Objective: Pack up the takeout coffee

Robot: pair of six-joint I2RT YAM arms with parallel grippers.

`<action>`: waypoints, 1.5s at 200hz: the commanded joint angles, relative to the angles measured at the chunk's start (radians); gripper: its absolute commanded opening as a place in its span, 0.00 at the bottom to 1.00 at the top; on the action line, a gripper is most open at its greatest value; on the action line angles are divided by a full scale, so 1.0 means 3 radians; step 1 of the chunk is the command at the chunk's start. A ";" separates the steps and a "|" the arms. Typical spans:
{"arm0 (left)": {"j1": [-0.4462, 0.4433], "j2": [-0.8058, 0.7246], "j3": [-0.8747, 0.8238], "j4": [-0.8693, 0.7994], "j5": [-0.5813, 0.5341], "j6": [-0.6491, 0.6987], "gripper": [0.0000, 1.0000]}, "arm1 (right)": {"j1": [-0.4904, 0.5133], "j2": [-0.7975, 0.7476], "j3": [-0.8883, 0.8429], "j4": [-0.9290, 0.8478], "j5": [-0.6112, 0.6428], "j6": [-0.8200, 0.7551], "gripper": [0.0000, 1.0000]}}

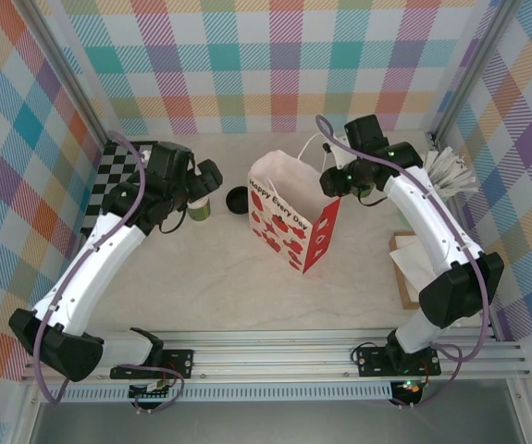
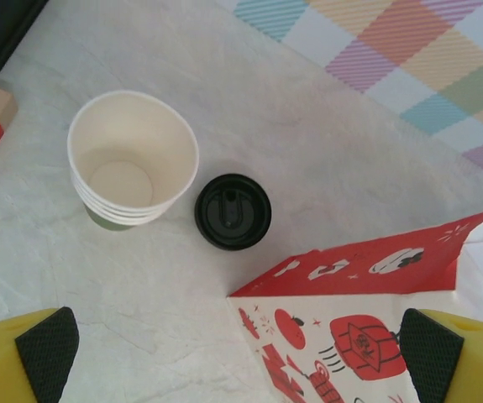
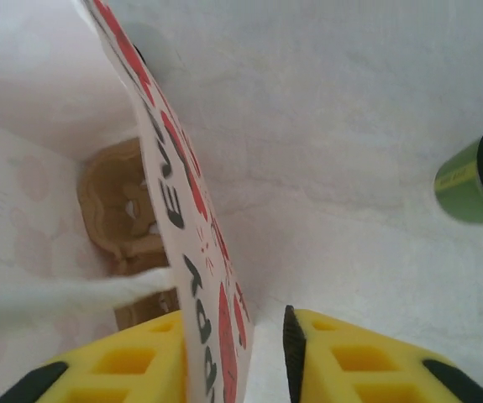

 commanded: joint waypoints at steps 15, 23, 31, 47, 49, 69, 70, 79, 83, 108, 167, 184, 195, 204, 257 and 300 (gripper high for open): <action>0.0024 -0.0015 -0.0038 0.0144 -0.0100 0.0070 1.00 | 0.0068 -0.0019 0.0171 -0.0164 -0.0195 0.0399 0.23; 0.0023 0.0001 -0.0020 0.0134 -0.0098 0.0093 1.00 | 0.0086 -0.0020 0.0190 -0.0229 -0.0182 0.0548 0.22; 0.0023 0.0013 -0.0002 0.0128 -0.0081 0.0124 1.00 | 0.0106 -0.0021 0.0195 -0.0299 -0.0123 0.0675 0.21; 0.0023 0.0043 0.0030 0.0137 -0.0085 0.0176 1.00 | 0.0156 -0.0064 0.0134 -0.0333 -0.0082 0.0870 0.20; 0.0023 0.0041 0.0030 0.0142 -0.0086 0.0179 1.00 | 0.0162 -0.0068 0.0131 -0.0334 -0.0083 0.0888 0.19; 0.0029 0.0066 0.0053 0.0174 -0.0107 0.0223 1.00 | 0.0226 -0.0095 0.0122 -0.0359 -0.0033 0.1104 0.16; 0.0031 0.0066 0.0054 0.0174 -0.0107 0.0226 1.00 | 0.0228 -0.0095 0.0122 -0.0359 -0.0029 0.1119 0.15; 0.0029 0.0087 0.0084 0.0171 -0.0102 0.0244 1.00 | 0.0252 -0.0095 0.0125 -0.0359 -0.0040 0.1231 0.14; 0.0029 0.0095 0.0094 0.0165 -0.0102 0.0250 1.00 | 0.0262 -0.0098 0.0125 -0.0355 -0.0043 0.1279 0.14; 0.0029 0.0166 0.0147 0.0132 -0.0090 0.0263 1.00 | 0.0370 -0.0093 0.0102 -0.0322 0.0076 0.1563 0.13; 0.0034 0.0260 0.0239 0.0085 -0.0065 0.0370 1.00 | 0.0429 -0.0160 0.0186 -0.0409 -0.0057 0.1580 0.31; 0.0034 0.0251 0.0244 0.0062 -0.0175 0.0367 1.00 | 0.0349 -0.0248 0.0408 -0.0669 0.0070 0.1346 0.45; 0.0034 0.0226 0.0218 0.0054 -0.0272 0.0361 1.00 | 0.0219 -0.0353 0.0493 -0.0766 0.0052 0.1190 0.56; 0.0039 0.0206 0.0184 0.0066 -0.0348 0.0327 1.00 | 0.0079 -0.0451 0.0495 -0.0779 -0.0008 0.1106 0.67; 0.0075 0.0155 -0.0017 0.0256 -0.0517 0.0121 1.00 | -0.0478 -0.0529 0.0336 -0.0486 0.0203 0.0849 0.99; 0.0090 0.0163 -0.0054 0.0188 -0.0625 0.0114 1.00 | -0.0839 0.0382 0.0546 -0.0490 0.0488 0.0462 1.00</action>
